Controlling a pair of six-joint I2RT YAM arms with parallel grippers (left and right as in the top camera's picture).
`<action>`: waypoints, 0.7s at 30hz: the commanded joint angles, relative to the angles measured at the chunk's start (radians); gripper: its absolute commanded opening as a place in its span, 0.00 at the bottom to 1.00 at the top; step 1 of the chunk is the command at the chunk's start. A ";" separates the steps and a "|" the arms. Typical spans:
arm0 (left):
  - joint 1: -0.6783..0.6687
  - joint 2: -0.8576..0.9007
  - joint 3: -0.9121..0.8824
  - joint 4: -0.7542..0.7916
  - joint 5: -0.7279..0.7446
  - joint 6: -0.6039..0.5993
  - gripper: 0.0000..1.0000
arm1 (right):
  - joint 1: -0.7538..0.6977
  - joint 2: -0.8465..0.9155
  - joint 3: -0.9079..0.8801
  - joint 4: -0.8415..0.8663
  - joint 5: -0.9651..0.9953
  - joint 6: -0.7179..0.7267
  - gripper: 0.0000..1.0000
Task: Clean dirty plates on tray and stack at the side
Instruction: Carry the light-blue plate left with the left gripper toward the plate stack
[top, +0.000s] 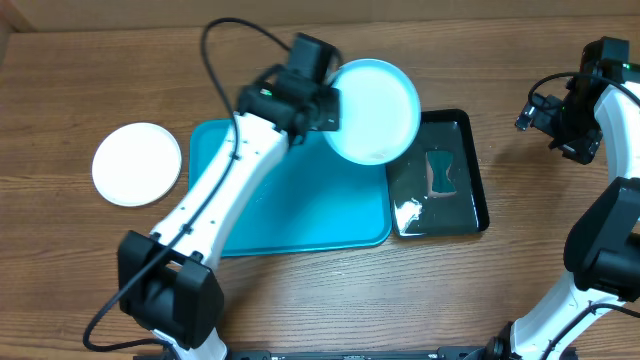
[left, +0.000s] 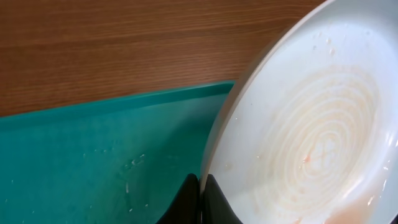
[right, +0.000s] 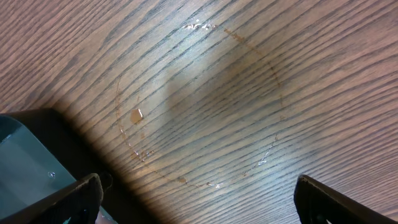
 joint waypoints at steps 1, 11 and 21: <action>-0.088 -0.001 0.027 0.023 -0.188 0.018 0.04 | -0.004 -0.026 0.017 0.002 -0.002 0.004 1.00; -0.403 -0.001 0.028 0.163 -0.786 0.275 0.04 | -0.004 -0.026 0.017 0.002 -0.002 0.004 1.00; -0.632 -0.001 0.028 0.523 -1.217 0.795 0.04 | -0.004 -0.026 0.017 0.002 -0.002 0.004 1.00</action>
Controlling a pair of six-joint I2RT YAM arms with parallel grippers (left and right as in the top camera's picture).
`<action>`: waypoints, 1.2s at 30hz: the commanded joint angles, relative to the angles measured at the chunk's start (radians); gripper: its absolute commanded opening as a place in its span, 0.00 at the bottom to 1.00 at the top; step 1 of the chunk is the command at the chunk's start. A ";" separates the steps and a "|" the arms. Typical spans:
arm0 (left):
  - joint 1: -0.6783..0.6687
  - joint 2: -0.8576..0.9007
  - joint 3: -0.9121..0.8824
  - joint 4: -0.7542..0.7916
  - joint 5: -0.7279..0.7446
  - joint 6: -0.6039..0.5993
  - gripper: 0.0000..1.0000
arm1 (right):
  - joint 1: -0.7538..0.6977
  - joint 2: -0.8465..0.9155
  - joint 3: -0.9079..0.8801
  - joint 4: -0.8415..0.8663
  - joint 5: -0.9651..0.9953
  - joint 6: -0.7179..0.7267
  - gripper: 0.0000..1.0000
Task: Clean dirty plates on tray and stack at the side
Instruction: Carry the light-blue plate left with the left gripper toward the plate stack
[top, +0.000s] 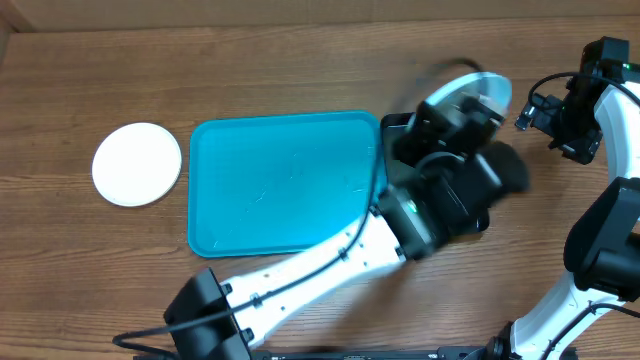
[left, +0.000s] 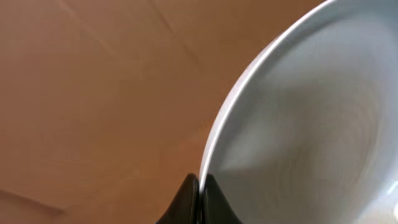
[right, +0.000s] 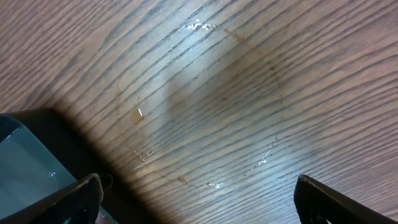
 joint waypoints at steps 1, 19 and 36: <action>-0.034 -0.001 0.024 0.072 -0.219 0.270 0.04 | -0.004 -0.026 0.017 0.003 -0.002 0.004 1.00; -0.075 -0.001 0.024 0.226 -0.311 0.400 0.04 | -0.004 -0.026 0.017 0.003 -0.002 0.004 1.00; -0.043 0.000 0.020 -0.053 -0.138 -0.080 0.04 | -0.004 -0.026 0.017 0.003 -0.002 0.004 1.00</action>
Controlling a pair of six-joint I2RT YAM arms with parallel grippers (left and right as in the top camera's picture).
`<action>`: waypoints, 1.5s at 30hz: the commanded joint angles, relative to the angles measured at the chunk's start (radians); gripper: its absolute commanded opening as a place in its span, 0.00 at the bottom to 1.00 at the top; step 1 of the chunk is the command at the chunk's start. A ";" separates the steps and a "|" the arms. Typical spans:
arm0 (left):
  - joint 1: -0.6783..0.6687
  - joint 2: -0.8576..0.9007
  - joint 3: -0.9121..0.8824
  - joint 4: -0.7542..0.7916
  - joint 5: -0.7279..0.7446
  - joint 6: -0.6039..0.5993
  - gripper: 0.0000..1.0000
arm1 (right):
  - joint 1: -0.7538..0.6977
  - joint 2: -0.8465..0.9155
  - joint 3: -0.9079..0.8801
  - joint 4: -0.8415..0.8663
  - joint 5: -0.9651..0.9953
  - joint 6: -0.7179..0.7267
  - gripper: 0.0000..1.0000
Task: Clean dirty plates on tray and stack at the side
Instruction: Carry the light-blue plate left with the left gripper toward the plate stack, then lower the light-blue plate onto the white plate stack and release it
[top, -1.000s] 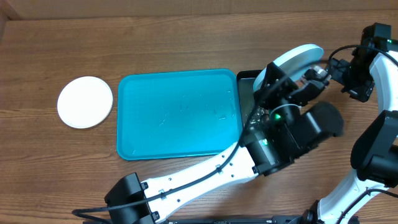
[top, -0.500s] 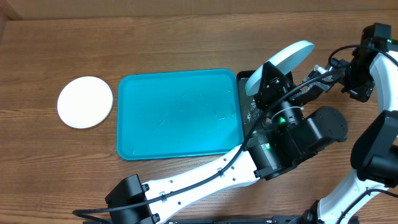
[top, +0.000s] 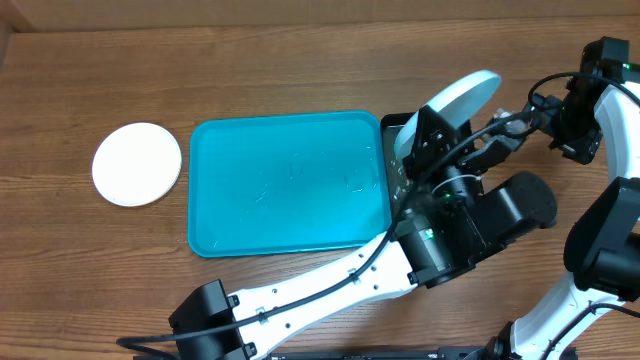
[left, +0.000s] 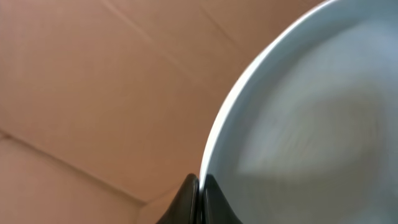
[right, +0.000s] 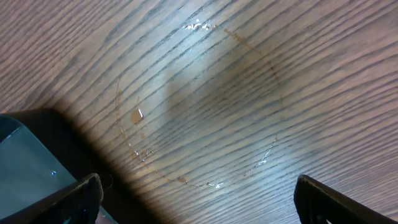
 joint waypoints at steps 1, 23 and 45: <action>0.034 0.000 0.013 -0.117 0.159 -0.298 0.04 | -0.004 -0.026 0.017 0.002 -0.002 0.004 1.00; 0.814 0.002 -0.150 -0.409 1.759 -0.999 0.04 | -0.003 -0.026 0.017 0.002 -0.002 0.004 1.00; 1.697 0.002 -0.151 -0.813 1.476 -0.995 0.04 | -0.004 -0.026 0.017 0.002 -0.002 0.004 1.00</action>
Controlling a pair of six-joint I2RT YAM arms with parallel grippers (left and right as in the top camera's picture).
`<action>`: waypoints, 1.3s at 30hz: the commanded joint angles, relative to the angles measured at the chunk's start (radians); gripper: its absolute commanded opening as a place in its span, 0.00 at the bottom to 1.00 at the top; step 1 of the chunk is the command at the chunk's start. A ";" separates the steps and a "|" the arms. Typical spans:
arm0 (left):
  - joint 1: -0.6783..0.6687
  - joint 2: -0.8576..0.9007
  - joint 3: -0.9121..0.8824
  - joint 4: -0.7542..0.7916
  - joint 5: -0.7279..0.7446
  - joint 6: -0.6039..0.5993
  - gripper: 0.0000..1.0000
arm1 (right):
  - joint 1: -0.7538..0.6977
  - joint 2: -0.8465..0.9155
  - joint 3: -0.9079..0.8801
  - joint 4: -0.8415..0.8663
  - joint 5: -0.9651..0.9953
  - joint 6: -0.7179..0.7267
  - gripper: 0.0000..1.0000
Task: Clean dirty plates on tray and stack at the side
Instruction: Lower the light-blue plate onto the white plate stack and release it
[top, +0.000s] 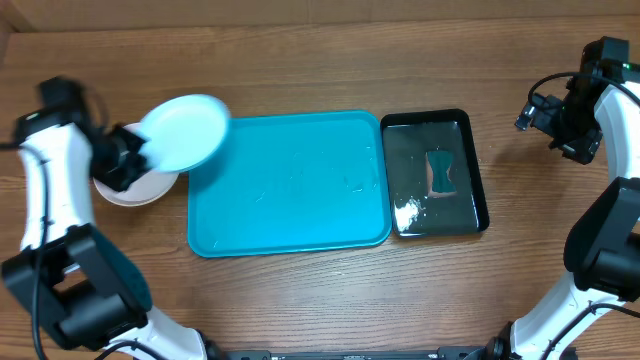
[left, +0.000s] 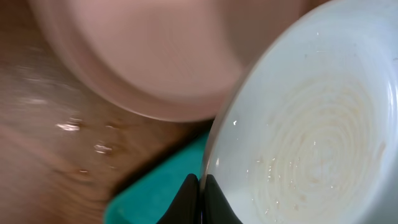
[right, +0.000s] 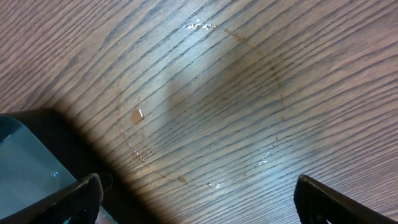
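Note:
My left gripper (top: 138, 153) is shut on the rim of a white plate (top: 184, 131), which hangs tilted over the teal tray's (top: 290, 200) left edge. In the left wrist view the fingers (left: 201, 190) pinch the rim, and the held plate (left: 311, 124) shows faint rings and water drops. A second white plate (top: 128, 192) lies on the table under the gripper, blurred in the wrist view (left: 143, 56). My right gripper (right: 199, 205) stands open over bare wood at the far right (top: 565, 125).
A black basin (top: 478, 170) with water and a teal sponge (top: 439, 171) sits right of the tray. Its corner (right: 25, 137) shows in the right wrist view, beside a ring of water marks (right: 199, 106) on the wood.
My left gripper, still shut on the plate, has gone from over the black basin at the right to the table's left, above the other white plate. The right arm has not moved.
My left gripper first held the stained plate over the tray's back right corner. Then it held the plate tilted at the black basin for two moments. Now the plate is at the left, above the plate lying on the table.

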 joint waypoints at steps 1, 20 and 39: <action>0.076 -0.002 -0.006 -0.015 -0.103 -0.012 0.04 | -0.004 -0.026 0.017 0.003 -0.002 0.004 1.00; 0.126 -0.001 -0.090 0.114 -0.267 -0.017 0.04 | -0.004 -0.026 0.017 0.003 -0.002 0.004 1.00; 0.126 -0.001 -0.163 0.225 -0.074 0.182 0.66 | -0.004 -0.026 0.017 0.003 -0.002 0.004 1.00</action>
